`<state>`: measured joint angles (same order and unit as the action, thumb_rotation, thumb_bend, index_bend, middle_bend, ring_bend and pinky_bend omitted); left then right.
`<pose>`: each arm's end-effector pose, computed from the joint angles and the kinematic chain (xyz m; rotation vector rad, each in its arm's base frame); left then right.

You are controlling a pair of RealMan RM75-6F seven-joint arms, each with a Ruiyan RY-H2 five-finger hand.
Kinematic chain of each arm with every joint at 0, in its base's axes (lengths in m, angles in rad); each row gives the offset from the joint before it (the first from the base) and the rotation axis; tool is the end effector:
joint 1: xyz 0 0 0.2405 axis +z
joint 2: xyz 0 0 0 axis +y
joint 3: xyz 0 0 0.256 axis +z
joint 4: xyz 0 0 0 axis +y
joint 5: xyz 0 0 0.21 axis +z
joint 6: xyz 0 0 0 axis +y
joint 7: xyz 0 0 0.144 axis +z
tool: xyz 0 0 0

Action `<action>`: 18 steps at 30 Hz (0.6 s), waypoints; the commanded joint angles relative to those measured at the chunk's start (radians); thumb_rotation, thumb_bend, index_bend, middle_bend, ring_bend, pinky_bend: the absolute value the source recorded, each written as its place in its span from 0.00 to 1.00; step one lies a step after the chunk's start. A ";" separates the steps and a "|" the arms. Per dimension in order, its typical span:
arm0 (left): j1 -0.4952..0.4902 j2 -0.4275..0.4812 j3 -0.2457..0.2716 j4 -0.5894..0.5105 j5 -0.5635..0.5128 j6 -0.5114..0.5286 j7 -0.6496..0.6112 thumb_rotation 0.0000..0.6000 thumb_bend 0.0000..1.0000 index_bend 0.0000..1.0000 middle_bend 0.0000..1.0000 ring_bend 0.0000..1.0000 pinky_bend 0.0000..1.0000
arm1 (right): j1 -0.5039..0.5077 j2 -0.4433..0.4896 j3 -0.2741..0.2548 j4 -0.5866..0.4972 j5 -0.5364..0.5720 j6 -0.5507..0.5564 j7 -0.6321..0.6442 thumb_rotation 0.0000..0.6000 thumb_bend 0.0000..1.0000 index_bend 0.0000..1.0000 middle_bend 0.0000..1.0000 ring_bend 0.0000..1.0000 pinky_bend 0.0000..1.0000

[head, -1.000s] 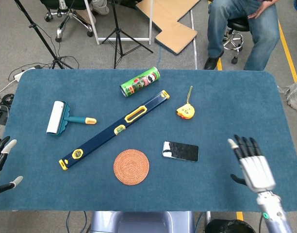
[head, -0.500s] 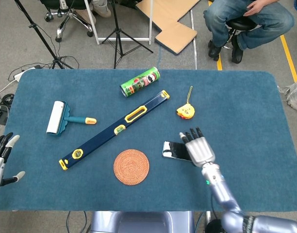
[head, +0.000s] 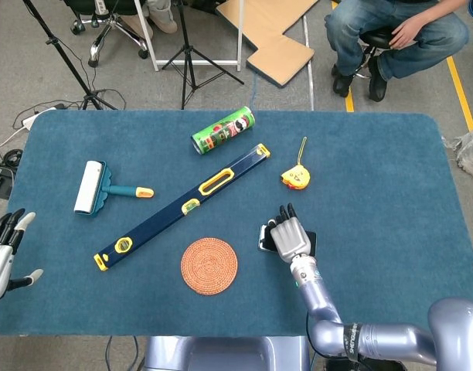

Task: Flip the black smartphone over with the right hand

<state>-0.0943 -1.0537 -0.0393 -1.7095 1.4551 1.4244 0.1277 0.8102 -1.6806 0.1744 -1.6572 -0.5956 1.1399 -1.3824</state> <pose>-0.3047 0.1800 0.1635 -1.4318 -0.8958 -0.7791 -0.1262 -0.3076 -0.0568 1.9928 -0.5256 0.2705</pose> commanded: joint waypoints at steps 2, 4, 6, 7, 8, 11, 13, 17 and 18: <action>-0.006 -0.006 -0.002 0.002 -0.010 -0.010 0.014 1.00 0.00 0.00 0.00 0.00 0.00 | 0.016 -0.015 -0.011 0.013 0.035 0.014 0.004 1.00 0.00 0.23 0.23 0.00 0.00; -0.008 -0.008 -0.004 0.003 -0.016 -0.012 0.018 1.00 0.00 0.00 0.00 0.00 0.00 | 0.022 -0.019 -0.014 0.016 0.045 0.017 0.012 1.00 0.00 0.23 0.23 0.00 0.00; -0.009 -0.010 -0.004 0.004 -0.019 -0.014 0.021 1.00 0.00 0.00 0.00 0.00 0.00 | 0.029 -0.023 -0.018 0.021 0.045 0.019 0.020 1.00 0.00 0.23 0.23 0.00 0.00; -0.010 -0.011 -0.004 0.004 -0.020 -0.014 0.023 1.00 0.00 0.00 0.00 0.00 0.00 | 0.032 -0.025 -0.020 0.024 0.043 0.020 0.022 1.00 0.00 0.23 0.23 0.00 0.00; -0.010 -0.012 -0.005 0.004 -0.021 -0.014 0.025 1.00 0.00 0.00 0.00 0.00 0.00 | 0.035 -0.027 -0.022 0.029 0.041 0.021 0.025 1.00 0.00 0.23 0.23 0.00 0.00; -0.011 -0.014 -0.004 0.003 -0.023 -0.015 0.030 1.00 0.00 0.00 0.00 0.00 0.00 | 0.046 -0.038 -0.026 0.051 0.038 0.025 0.031 1.00 0.00 0.23 0.23 0.00 0.00; -0.012 -0.015 -0.004 0.004 -0.025 -0.016 0.031 1.00 0.00 0.00 0.00 0.00 0.00 | 0.052 -0.047 -0.027 0.067 0.047 0.027 0.036 1.00 0.00 0.23 0.23 0.00 0.00; -0.013 -0.013 -0.004 0.004 -0.027 -0.016 0.027 1.00 0.00 0.00 0.00 0.00 0.00 | 0.067 -0.066 -0.030 0.098 0.073 0.033 0.039 1.00 0.00 0.24 0.24 0.00 0.00; -0.012 -0.012 -0.004 0.004 -0.027 -0.015 0.025 1.00 0.00 0.00 0.00 0.00 0.00 | 0.070 -0.069 -0.030 0.102 0.079 0.033 0.042 1.00 0.00 0.25 0.25 0.00 0.00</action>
<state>-0.1068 -1.0665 -0.0435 -1.7058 1.4282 1.4091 0.1529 0.8764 -1.7454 0.1451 -1.5590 -0.5209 1.1720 -1.3432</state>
